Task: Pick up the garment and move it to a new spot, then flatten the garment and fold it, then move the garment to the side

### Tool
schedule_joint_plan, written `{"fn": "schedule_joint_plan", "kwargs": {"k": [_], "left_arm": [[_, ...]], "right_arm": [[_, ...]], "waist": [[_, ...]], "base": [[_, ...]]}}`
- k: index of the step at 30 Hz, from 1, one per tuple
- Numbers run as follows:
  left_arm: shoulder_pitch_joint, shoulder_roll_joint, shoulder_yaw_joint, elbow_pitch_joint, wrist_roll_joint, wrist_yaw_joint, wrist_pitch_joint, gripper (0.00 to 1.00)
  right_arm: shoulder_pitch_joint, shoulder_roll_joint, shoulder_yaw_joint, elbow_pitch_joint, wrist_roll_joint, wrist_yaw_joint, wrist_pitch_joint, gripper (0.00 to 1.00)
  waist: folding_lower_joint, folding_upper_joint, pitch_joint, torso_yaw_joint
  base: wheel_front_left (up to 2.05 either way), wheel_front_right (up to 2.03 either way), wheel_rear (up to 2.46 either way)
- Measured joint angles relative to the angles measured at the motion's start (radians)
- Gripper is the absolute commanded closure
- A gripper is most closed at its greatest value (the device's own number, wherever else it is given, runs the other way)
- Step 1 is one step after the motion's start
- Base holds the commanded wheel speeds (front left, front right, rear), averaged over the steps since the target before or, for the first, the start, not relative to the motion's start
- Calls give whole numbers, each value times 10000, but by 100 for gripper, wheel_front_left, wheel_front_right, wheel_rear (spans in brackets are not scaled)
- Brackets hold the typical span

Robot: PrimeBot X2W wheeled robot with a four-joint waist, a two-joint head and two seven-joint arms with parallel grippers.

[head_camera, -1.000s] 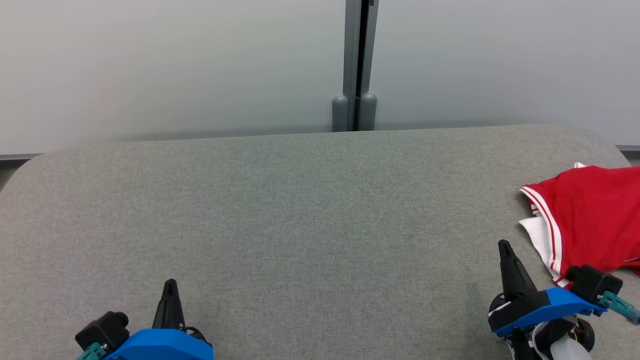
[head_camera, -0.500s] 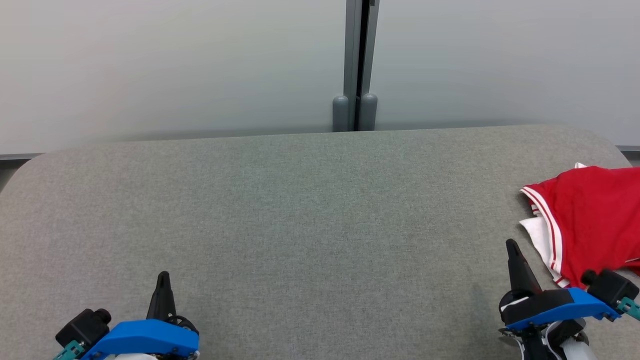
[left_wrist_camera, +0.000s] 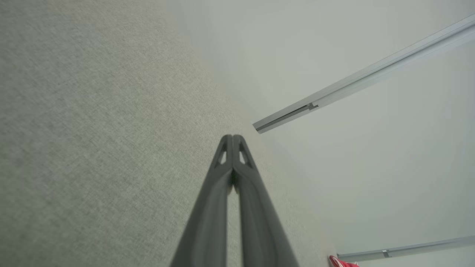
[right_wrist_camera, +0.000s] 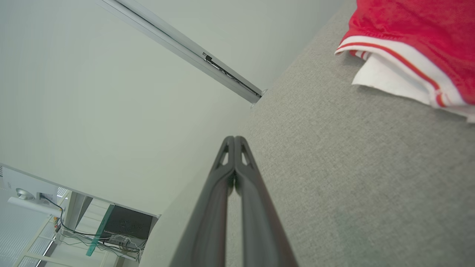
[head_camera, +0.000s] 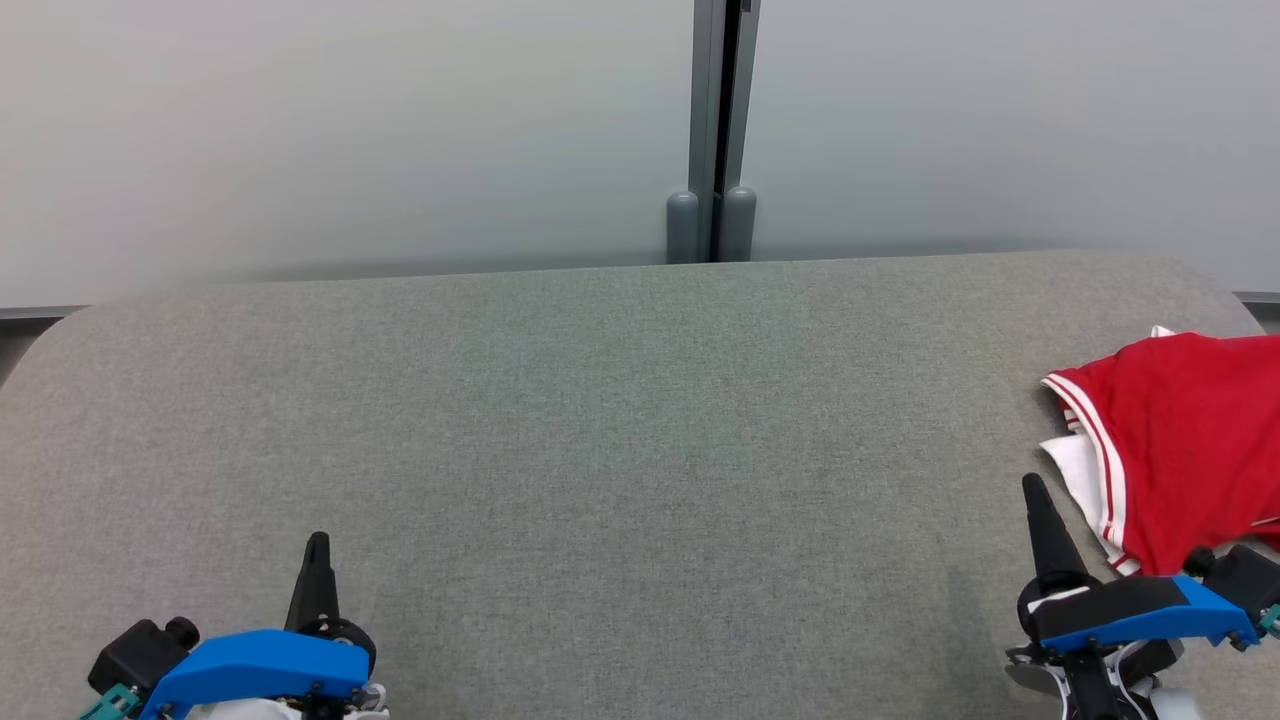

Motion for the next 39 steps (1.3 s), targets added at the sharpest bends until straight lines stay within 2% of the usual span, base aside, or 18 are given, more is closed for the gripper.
{"fn": "schedule_joint_plan", "kwargs": {"k": [39], "left_arm": [[-341,2,686,-466,-3576,-456,976,100]], "right_arm": [[243,-13,-290,-957,3843,0,978,100]], "waist": [[0,0,-9,45]], "base": [[0,0,0]]}}
